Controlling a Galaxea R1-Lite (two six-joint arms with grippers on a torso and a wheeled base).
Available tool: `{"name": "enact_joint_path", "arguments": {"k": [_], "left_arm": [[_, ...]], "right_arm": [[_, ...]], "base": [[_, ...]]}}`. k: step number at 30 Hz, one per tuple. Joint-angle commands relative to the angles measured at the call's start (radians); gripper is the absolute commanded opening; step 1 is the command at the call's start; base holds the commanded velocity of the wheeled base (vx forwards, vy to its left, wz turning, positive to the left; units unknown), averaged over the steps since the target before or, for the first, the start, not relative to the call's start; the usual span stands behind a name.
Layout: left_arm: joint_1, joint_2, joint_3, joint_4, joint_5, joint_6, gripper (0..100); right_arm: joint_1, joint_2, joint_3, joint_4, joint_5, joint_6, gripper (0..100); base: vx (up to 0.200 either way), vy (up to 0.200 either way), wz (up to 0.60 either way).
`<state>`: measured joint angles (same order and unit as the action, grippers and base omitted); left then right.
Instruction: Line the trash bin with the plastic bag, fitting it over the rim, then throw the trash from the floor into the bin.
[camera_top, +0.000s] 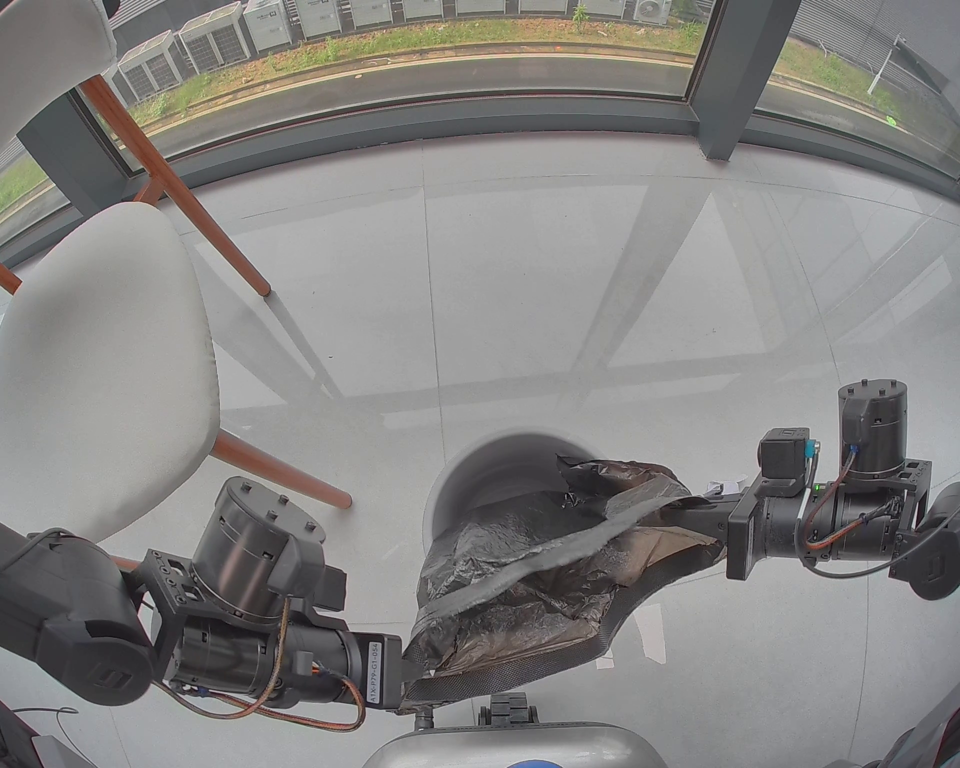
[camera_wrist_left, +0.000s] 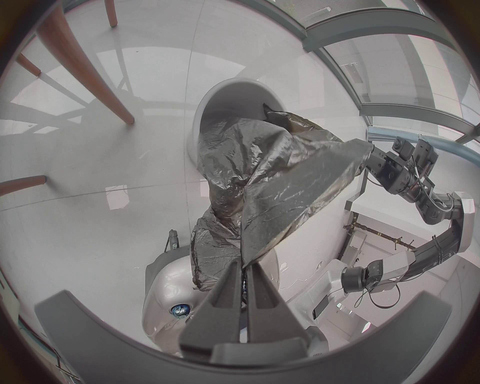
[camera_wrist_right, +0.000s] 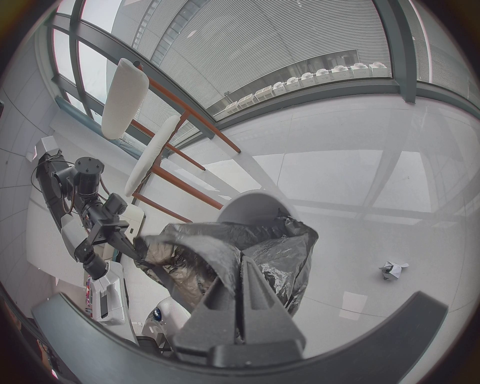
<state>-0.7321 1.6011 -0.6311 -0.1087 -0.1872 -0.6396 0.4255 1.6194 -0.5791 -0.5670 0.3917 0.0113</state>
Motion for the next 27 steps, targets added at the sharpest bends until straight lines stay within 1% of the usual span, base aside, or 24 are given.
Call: {"name": "enact_joint_path", "arguments": {"k": [1, 4, 6, 13, 17, 18, 20, 24, 25, 26, 27], "left_arm": [[0.000, 0.049, 0.002, -0.037, 0.002, 0.000, 0], [0.002, 0.083, 0.007, -0.091, 0.006, 0.000, 0], [0.000, 0.092, 0.008, -0.103, 0.008, 0.000, 0], [0.003, 0.092, 0.007, -0.108, 0.011, 0.000, 0], [0.003, 0.088, 0.004, -0.108, 0.009, -0.002, 0], [0.003, 0.085, 0.002, -0.108, 0.009, -0.008, 0], [0.003, 0.083, 0.002, -0.108, 0.008, -0.009, 0], [0.002, 0.077, 0.008, -0.108, 0.008, -0.012, 0], [0.002, 0.074, 0.010, -0.106, 0.008, -0.012, 0], [0.002, 0.074, 0.010, -0.106, 0.008, -0.012, 0], [0.002, 0.056, 0.010, -0.103, 0.006, -0.014, 0]], "right_arm": [[0.021, 0.011, 0.007, -0.001, 0.001, -0.001, 0], [0.019, 0.024, 0.012, -0.002, 0.001, -0.002, 0], [0.015, 0.024, 0.012, -0.002, 0.001, -0.002, 0], [0.004, 0.025, 0.013, -0.002, 0.001, -0.002, 0], [-0.002, 0.043, 0.012, -0.016, -0.002, -0.016, 0], [-0.010, 0.043, 0.009, -0.019, -0.002, -0.025, 100], [-0.014, 0.043, 0.007, -0.019, -0.001, -0.024, 100], [-0.037, -0.007, 0.018, 0.006, -0.001, 0.026, 100], [-0.039, -0.032, 0.024, 0.024, -0.001, 0.050, 100], [-0.039, -0.032, 0.024, 0.024, -0.001, 0.050, 100], [-0.039, -0.084, 0.030, 0.091, -0.001, 0.093, 100]], "base": [[0.000, 0.000, 0.00], [0.000, 0.000, 0.00], [0.000, 0.000, 0.00], [0.000, 0.000, 0.00], [0.000, 0.000, 0.00], [0.000, 0.000, 0.00], [0.000, 0.000, 0.00], [0.000, 0.000, 0.00], [0.000, 0.000, 0.00], [0.000, 0.000, 0.00], [0.000, 0.000, 0.00]]}}
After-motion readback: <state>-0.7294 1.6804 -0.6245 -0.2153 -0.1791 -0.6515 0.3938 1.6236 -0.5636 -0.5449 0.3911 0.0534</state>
